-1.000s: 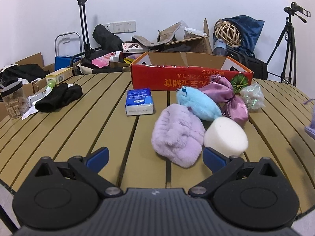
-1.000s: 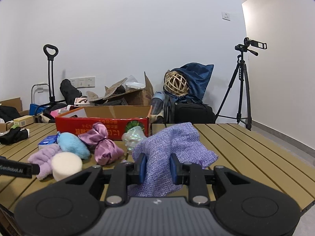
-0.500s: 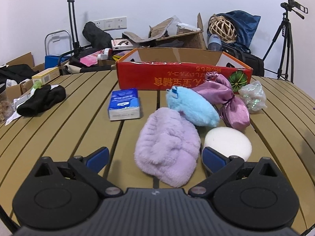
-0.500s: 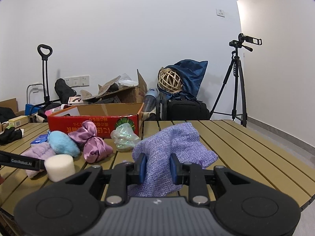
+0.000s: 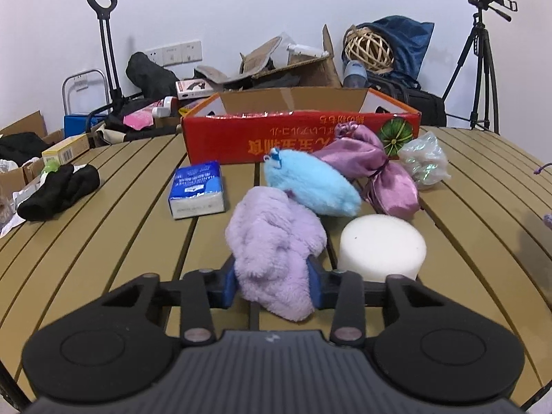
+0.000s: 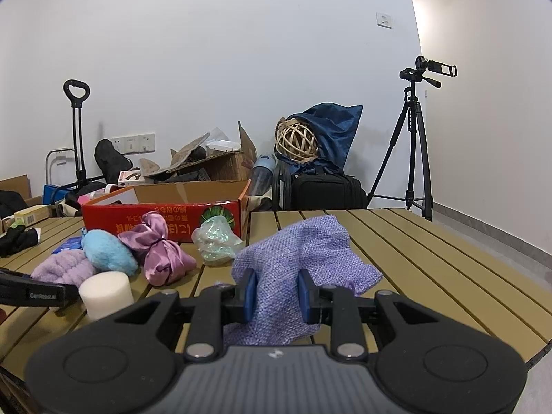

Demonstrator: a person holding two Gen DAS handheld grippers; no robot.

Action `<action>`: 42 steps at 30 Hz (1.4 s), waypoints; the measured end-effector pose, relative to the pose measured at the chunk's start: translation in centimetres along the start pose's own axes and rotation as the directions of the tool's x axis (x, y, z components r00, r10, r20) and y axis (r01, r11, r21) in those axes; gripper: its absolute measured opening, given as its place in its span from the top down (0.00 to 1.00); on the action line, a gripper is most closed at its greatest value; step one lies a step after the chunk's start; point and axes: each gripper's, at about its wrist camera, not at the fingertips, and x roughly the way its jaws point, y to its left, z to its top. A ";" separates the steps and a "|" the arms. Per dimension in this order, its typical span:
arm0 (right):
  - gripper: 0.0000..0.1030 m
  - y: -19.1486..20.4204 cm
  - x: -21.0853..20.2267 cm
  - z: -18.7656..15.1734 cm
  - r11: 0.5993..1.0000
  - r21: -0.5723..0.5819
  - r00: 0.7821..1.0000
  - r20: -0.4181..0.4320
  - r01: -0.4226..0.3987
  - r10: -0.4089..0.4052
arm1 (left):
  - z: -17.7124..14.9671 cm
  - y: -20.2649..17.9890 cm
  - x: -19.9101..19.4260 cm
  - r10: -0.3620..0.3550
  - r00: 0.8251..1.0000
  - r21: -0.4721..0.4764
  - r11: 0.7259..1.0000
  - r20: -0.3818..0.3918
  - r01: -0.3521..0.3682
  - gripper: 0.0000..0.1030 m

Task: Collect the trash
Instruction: 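Grasp the lilac cloth with the right tool while the left tool reaches the lilac plush, then grasp the lilac fluffy plush with the left tool, then lift the cloth and plush off the table and carry both toward the black bin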

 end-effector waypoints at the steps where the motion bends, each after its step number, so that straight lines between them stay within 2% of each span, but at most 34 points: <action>1: 0.76 0.0 0.0 0.0 1.000 0.000 1.000 0.001 -0.001 0.001 | 0.0 0.1 -0.1 -0.002 1.000 -0.002 1.000 0.005 0.002 0.65; 12: 0.76 -0.1 -0.7 -0.2 1.000 -0.011 1.000 0.016 -0.018 0.018 | 0.5 0.4 -2.7 -0.015 0.998 -0.011 1.000 0.068 0.016 0.69; 23: 0.76 0.1 -2.7 0.0 0.997 -0.035 0.997 0.042 -0.063 0.065 | 0.5 1.6 -6.8 -0.042 0.987 -0.034 0.998 0.152 0.047 0.69; 30: 0.76 0.2 -5.1 0.4 0.993 -0.054 0.991 0.074 -0.106 0.110 | -0.6 2.7 -10.2 -0.040 0.983 -0.034 0.998 0.182 0.047 0.69; 42: 0.76 1.1 -9.6 -0.2 0.985 -0.085 0.985 0.076 -0.151 0.158 | -3.2 3.4 -16.7 -0.034 0.975 -0.032 0.999 0.220 0.042 0.69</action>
